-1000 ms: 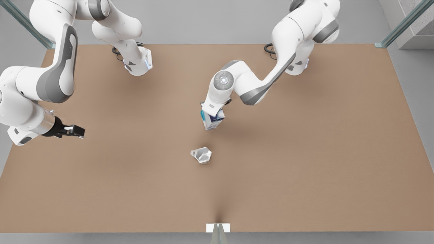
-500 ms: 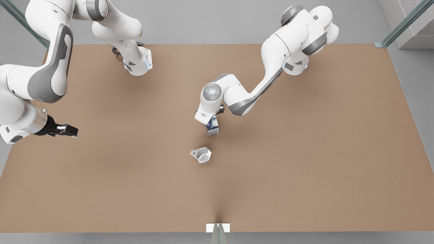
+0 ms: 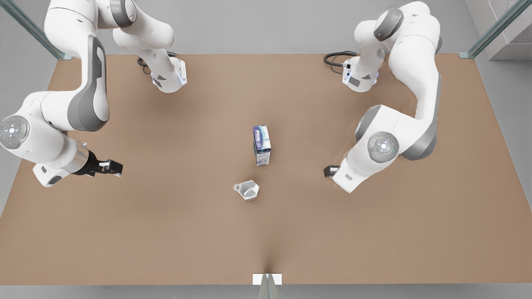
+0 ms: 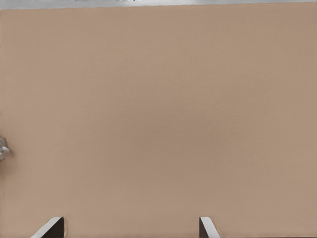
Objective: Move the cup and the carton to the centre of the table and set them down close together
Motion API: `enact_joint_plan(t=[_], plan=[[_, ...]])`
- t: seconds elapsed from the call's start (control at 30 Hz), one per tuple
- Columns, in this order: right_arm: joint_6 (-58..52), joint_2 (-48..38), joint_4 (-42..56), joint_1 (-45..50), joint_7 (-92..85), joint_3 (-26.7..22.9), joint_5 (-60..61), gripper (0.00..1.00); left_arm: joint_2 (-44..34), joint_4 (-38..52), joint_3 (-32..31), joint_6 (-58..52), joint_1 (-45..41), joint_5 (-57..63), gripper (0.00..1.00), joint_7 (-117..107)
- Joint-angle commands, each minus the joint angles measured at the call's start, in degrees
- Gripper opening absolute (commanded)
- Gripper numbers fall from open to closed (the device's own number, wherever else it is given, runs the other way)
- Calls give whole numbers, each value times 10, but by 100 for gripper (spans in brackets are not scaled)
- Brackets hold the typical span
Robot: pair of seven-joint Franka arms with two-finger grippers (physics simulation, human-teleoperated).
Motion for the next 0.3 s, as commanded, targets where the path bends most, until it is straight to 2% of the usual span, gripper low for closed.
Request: enact_joint_plan(t=[0.0,0.03,0.07,0.17,0.27], plan=[[-2,0,0,-2,-1,0,0,100,-7,-1,9,0,9,10,100,39],[-6,1,1,-8,-10,-7,-1,100,-29,-3,69,0,13,2,100,143],[-8,-3,0,-24,-41,-15,-1,100,-49,-4,90,-19,15,3,100,190],[-27,-10,9,-40,-59,-15,-3,100,-158,-90,115,-4,15,1,100,190],[-26,-5,14,-35,-55,-15,-2,100,-176,-117,116,0,14,1,100,188]])
